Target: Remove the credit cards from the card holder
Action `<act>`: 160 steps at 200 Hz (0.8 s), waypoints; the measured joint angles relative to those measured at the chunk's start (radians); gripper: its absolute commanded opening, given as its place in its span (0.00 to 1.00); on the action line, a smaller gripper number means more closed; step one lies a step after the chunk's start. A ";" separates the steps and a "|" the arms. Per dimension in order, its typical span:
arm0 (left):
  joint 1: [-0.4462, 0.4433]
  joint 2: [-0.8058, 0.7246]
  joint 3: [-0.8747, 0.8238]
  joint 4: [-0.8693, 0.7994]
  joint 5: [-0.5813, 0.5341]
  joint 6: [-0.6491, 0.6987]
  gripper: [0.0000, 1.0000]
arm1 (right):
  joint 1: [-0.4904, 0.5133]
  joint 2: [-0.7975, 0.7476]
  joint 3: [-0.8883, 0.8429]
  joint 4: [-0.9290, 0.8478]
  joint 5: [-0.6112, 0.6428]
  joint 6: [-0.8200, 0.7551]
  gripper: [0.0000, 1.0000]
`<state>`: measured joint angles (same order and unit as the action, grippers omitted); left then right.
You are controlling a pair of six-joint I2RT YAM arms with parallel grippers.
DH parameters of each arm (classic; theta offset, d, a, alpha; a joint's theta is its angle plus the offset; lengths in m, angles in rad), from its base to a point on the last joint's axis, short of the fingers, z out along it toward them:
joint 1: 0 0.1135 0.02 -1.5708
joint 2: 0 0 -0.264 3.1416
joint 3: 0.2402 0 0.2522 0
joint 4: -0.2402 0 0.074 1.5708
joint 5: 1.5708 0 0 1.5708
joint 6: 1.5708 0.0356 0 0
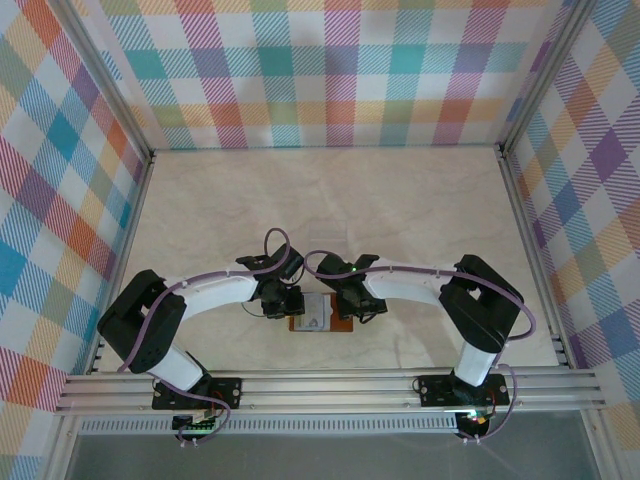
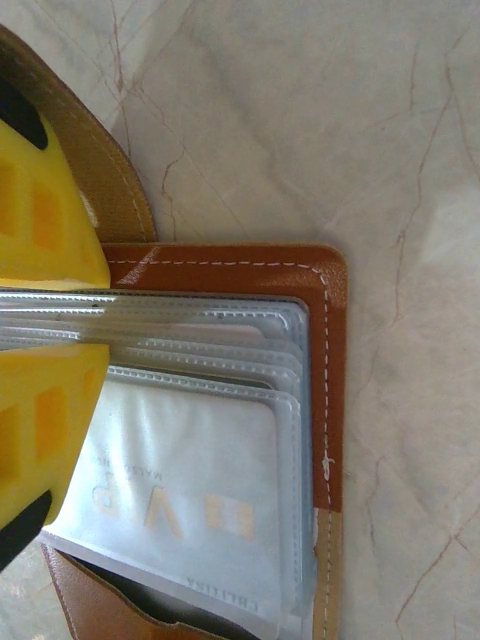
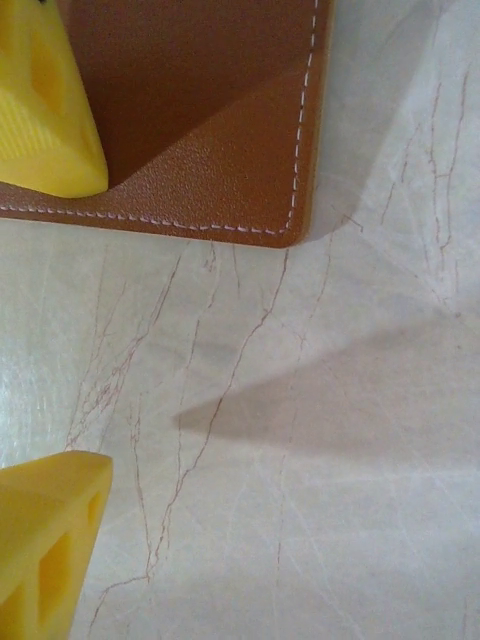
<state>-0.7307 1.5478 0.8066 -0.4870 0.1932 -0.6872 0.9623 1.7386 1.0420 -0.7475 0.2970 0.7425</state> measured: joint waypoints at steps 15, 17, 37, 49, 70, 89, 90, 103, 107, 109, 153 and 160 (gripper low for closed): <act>0.000 0.000 0.000 0.000 0.000 0.000 0.21 | 0.000 0.000 0.002 -0.006 0.004 0.000 0.74; 0.000 0.000 0.001 0.000 0.000 0.000 0.21 | 0.000 0.000 0.002 -0.006 0.003 0.000 0.74; 0.000 0.000 0.003 -0.005 0.000 0.001 0.21 | 0.000 0.000 0.006 -0.017 0.003 0.000 0.75; 0.000 0.000 0.007 -0.009 -0.001 0.003 0.22 | 0.000 -0.002 0.007 -0.020 0.002 0.000 0.76; 0.000 0.000 0.010 -0.011 -0.002 0.004 0.23 | 0.000 -0.016 0.007 -0.034 -0.002 0.000 0.76; 0.000 0.000 0.018 -0.023 -0.004 0.005 0.23 | 0.000 -0.047 0.008 -0.048 -0.010 -0.004 0.77; 0.000 0.000 0.019 -0.024 -0.004 0.005 0.23 | 0.000 -0.050 0.008 -0.049 -0.010 -0.004 0.77; 0.000 0.000 0.030 -0.039 -0.004 0.008 0.23 | 0.000 -0.079 0.008 -0.054 -0.022 -0.007 0.77; 0.000 -0.001 0.033 -0.042 -0.004 0.011 0.23 | 0.000 -0.088 0.008 -0.055 -0.026 -0.008 0.77; 0.000 -0.001 0.035 -0.043 -0.004 0.011 0.23 | 0.000 -0.093 0.008 -0.056 -0.028 -0.009 0.77; 0.002 -0.036 0.069 -0.078 -0.003 0.030 0.24 | 0.000 -0.156 0.026 -0.066 -0.066 -0.010 0.77; 0.005 -0.039 0.076 -0.085 -0.002 0.033 0.24 | 0.000 -0.166 0.027 -0.066 -0.072 -0.008 0.76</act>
<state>-0.7254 1.5085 0.8825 -0.5724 0.1909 -0.6540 0.9623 1.5726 1.0695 -0.8135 0.2245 0.7341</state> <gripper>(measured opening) 0.234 0.768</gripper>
